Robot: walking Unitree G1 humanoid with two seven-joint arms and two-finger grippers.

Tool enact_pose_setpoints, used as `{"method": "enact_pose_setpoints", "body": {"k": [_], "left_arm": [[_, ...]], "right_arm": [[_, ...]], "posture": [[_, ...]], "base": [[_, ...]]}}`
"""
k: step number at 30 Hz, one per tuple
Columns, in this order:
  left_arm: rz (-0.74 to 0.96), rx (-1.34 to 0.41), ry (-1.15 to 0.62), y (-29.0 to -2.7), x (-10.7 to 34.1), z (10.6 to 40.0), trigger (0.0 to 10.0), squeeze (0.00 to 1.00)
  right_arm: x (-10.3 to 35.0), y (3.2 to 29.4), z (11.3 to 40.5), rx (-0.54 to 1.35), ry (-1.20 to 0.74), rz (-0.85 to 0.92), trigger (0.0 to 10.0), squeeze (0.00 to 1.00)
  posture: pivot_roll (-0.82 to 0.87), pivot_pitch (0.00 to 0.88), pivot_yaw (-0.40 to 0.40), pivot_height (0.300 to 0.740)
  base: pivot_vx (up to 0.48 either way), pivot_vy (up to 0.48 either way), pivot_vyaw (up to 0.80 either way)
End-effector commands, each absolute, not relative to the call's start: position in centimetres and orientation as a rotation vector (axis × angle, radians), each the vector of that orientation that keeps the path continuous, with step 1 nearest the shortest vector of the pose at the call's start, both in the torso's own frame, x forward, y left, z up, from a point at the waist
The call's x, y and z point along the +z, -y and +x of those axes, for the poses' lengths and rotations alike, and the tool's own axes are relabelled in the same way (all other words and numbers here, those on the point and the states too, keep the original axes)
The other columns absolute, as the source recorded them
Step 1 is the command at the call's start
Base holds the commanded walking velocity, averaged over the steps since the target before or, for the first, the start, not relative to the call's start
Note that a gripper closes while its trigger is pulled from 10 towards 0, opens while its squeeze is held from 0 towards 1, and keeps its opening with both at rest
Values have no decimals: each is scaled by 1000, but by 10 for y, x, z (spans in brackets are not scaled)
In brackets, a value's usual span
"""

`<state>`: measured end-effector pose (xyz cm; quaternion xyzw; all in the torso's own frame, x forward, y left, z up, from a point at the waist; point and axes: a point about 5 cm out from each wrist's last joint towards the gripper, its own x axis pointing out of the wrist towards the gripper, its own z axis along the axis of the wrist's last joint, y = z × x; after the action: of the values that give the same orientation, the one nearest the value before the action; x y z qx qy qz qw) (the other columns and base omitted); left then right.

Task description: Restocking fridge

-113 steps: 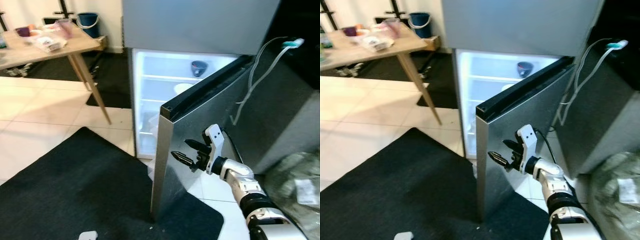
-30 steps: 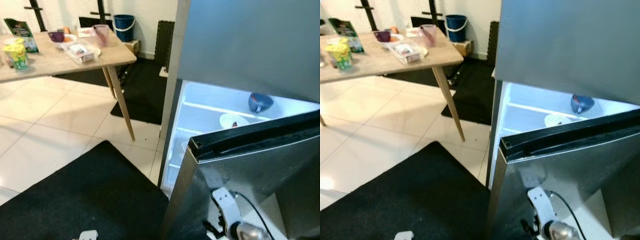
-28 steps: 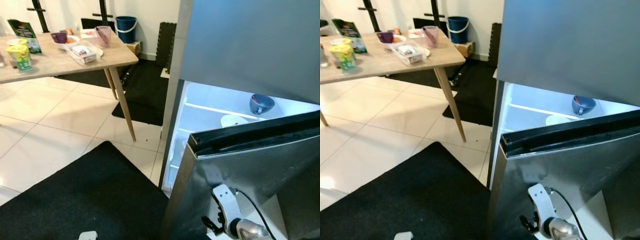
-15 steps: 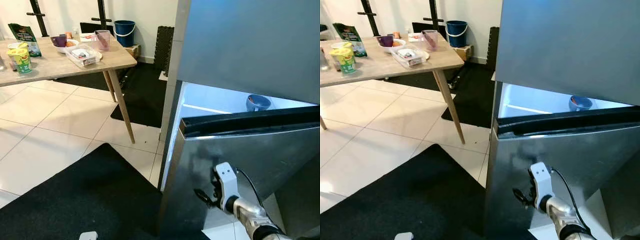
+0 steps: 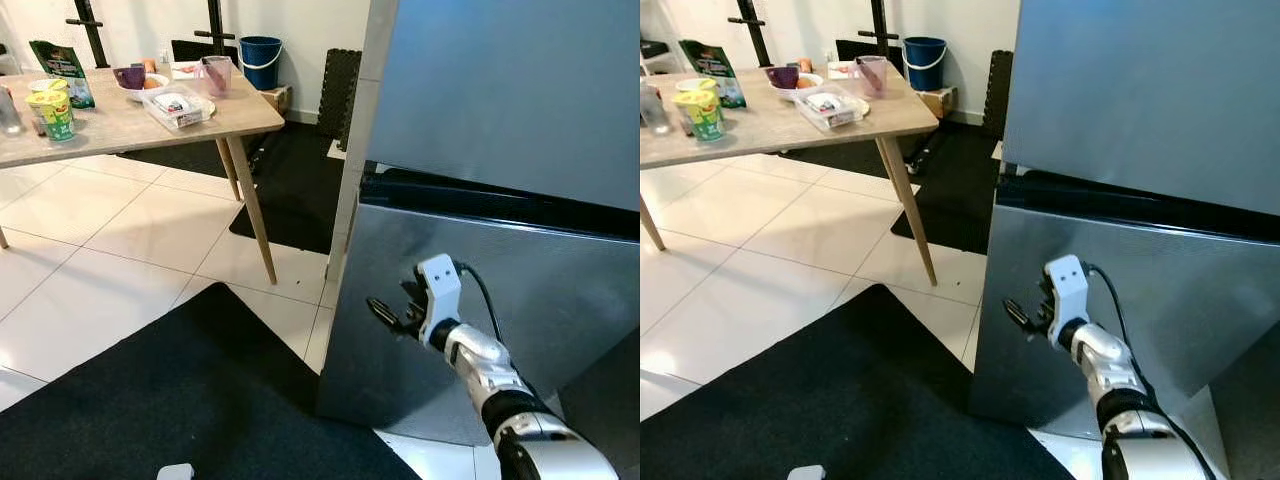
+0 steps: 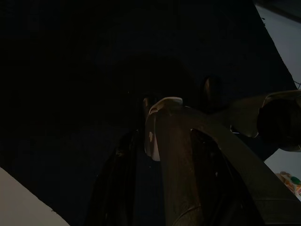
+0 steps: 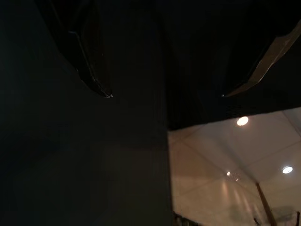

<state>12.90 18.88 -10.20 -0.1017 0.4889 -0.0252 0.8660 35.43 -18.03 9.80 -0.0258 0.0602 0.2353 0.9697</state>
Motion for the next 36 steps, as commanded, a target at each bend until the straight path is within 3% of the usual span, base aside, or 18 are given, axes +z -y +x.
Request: {"method": "enact_pose_setpoints", "body": {"k": [1,20,36], "left_arm": [[-205,-61,-1055,-187,-105,120,10000,0],[-207,-63,-1060,-186,-106,117,10000,0],[-196,-51,-1099,-198,-111,86,10000,0]], "right_arm": [[103,180,358,464,-111,-69,10000,0],[142,173,387,332,-74,-142,10000,0],[162,171,400,212,-67,-198,10000,0]], "posture": [[-46,77,-54,740],[-38,94,-58,740],[26,200,-57,740]], "base": [[0,0,0],[0,0,0],[0,0,0]]}}
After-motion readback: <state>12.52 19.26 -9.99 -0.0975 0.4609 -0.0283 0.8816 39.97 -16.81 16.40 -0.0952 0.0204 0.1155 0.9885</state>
